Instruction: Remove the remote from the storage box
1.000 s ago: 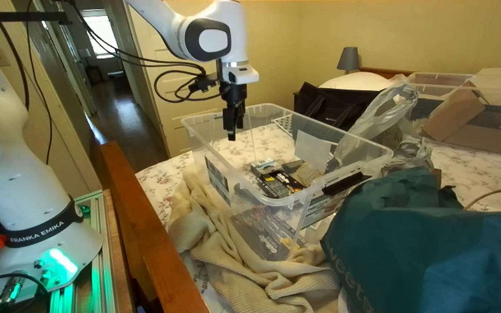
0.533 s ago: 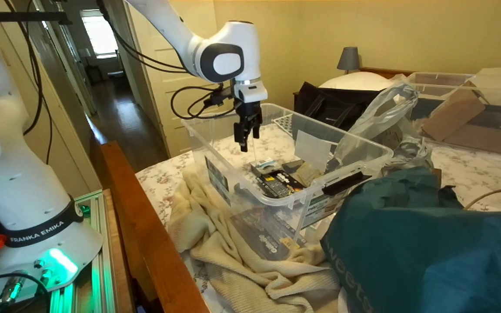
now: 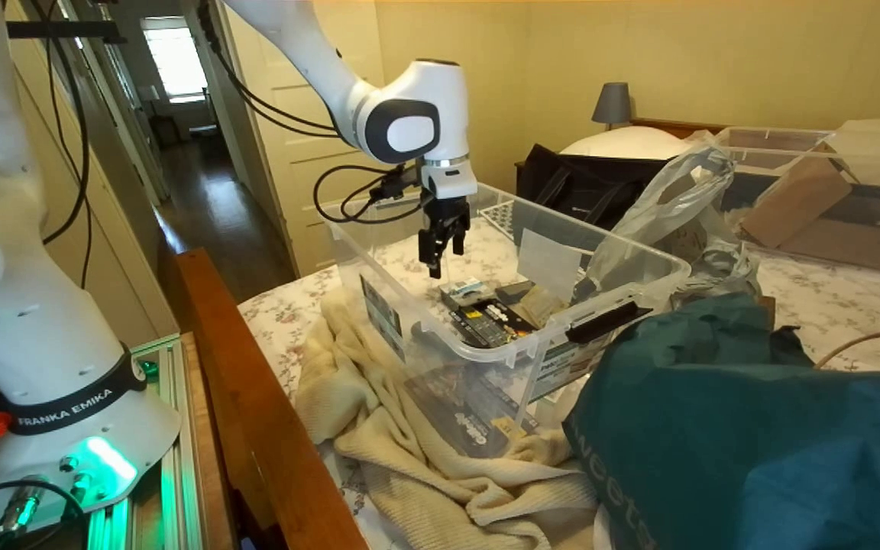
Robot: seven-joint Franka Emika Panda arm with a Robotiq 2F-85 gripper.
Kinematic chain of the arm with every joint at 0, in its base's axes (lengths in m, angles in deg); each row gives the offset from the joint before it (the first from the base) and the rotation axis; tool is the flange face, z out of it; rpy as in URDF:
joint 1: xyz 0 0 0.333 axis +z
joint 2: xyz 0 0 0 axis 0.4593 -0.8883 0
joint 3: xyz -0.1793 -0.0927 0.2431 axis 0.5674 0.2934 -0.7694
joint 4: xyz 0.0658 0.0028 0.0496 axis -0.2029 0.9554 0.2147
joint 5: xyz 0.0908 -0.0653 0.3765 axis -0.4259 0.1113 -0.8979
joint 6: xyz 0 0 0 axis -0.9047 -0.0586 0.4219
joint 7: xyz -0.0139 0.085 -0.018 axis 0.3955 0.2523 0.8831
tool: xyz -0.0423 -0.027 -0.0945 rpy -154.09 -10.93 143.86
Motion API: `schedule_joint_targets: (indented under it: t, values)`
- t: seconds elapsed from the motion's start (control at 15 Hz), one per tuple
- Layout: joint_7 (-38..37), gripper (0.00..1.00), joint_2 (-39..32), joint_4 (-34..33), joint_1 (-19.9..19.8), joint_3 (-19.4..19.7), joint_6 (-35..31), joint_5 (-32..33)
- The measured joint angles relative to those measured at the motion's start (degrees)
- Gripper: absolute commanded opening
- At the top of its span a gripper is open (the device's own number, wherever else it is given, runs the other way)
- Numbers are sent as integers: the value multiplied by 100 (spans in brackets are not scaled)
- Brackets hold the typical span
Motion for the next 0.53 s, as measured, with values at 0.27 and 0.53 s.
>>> schedule_joint_targets:
  t: [0.27, 0.53]
  values:
    - [-90, 100, -41, -19, 34, 85, 58, -1]
    - [-571, 100, -444, -227, 50, 307, 91, -37]
